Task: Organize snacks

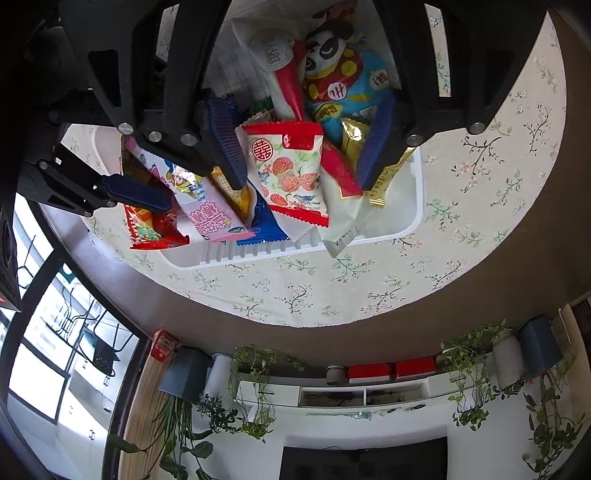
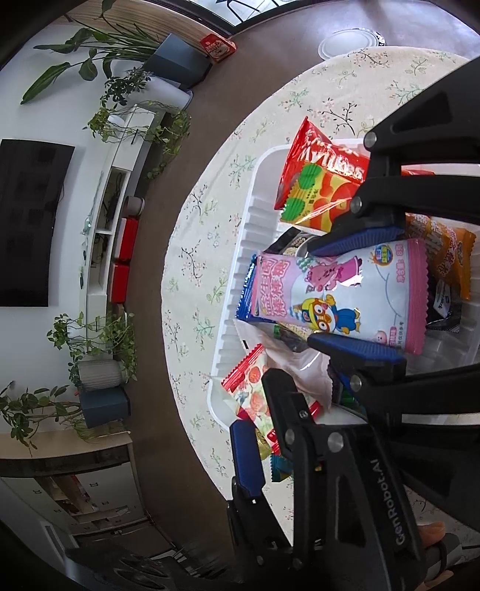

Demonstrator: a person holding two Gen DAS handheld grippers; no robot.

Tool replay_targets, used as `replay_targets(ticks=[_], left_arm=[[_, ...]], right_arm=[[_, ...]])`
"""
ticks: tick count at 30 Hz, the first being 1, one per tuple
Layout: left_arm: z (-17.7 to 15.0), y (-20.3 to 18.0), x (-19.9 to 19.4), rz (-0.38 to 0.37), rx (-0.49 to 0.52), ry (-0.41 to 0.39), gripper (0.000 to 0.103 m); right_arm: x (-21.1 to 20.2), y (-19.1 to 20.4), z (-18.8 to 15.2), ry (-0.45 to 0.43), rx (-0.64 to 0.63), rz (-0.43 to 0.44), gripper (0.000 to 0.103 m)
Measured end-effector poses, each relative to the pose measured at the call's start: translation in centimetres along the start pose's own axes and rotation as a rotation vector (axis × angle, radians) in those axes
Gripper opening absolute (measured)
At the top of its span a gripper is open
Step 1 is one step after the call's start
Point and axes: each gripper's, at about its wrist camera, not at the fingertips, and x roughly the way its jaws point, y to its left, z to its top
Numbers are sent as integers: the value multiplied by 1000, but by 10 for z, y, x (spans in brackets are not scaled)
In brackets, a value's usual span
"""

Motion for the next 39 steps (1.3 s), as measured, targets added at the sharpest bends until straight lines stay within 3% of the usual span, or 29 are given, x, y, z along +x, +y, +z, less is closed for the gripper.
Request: replay_targets(ticks=[2,7,10,13,20,25,27,29,32,39], left_arm=[[-1,0,-4,7,-17,-9,72],[-6,3,-21,20,-62,-32,80],[-10,6,-38,41,-94,-64,96],[-16,12,-65,63,-117,-115,103],[-61,1,-141,99,-108,-232,103],[-111,-37,-200,286,-67,-344,103],[-132,-48,-220,287,-99,-387,103],[-145,-53,-231,225,-140,-348,103],[-156,-62,-238,218,-155,-256,103],[-181,-81,-263,244,-163,-245,103]], right_arm=[[-1,0,-1,-4,-4,-4,51],[-9,4,-3,-26,-17,-33,59],[-17,5,-4,-43,-9,-43,66],[-26,8,-6,-68,-7,-63,71],[-69,17,-21,-159,14,-69,85],[-117,21,-63,-249,105,-44,97],[-133,23,-79,-268,130,-39,99],[-146,23,-96,-282,159,-41,99],[-164,21,-115,-286,209,-40,100],[-198,23,-138,-314,213,-110,103]])
